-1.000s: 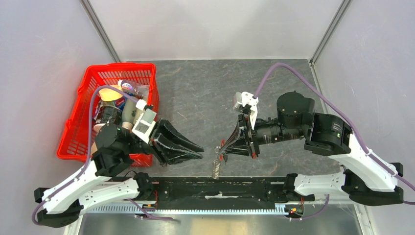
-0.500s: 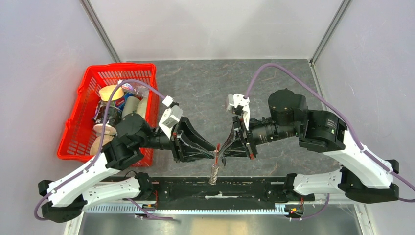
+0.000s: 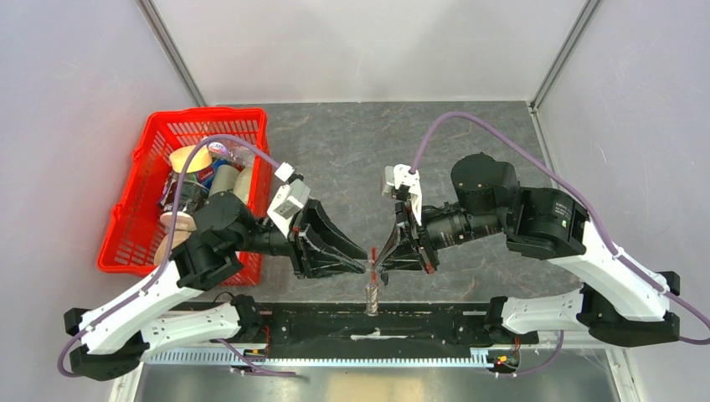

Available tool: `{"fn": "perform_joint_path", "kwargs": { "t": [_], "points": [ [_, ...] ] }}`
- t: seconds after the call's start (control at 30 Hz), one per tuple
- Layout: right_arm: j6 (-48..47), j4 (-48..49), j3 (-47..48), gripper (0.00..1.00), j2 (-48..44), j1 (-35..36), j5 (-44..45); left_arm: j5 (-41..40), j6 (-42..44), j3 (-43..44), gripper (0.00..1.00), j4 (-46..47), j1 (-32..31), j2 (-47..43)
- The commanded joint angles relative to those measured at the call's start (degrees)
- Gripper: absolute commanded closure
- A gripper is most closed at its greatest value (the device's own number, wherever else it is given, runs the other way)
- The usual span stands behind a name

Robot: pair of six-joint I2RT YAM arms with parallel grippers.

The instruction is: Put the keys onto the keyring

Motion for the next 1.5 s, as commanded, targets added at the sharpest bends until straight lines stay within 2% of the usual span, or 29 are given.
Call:
{"fn": "perform_joint_path", "kwargs": {
  "t": [0.0,0.5,0.87,1.03,1.13,1.47],
  "points": [
    [-1.00,1.35,2.38,1.00,0.10,-0.01,-1.24,1.50,2.18,2.32,0.63,-0.81,-0.11,0.56],
    [-1.97,-0.26,4.42,1.00,1.62,0.08,-1.62,1.14,3.08,3.07,0.65,-2.09,-0.08,2.06],
    [-3.00,-1.42,4.31,1.00,1.87,0.08,-2.06,1.11,3.37,3.24,0.71,-2.25,-0.12,2.36],
    [-3.23,-1.49,4.27,1.00,1.90,0.08,-2.06,1.66,3.33,3.33,0.83,-2.24,-0.10,3.09],
    [-3.36,-1.51,4.43,1.00,1.86,0.16,-2.06,1.93,3.63,3.24,0.98,-2.15,-0.13,3.23],
    [-3.59,-0.60,3.80,0.99,1.01,0.25,-0.66,0.19,3.26,1.39,0.98,0.59,-0.13,1.58]
  ]
}}
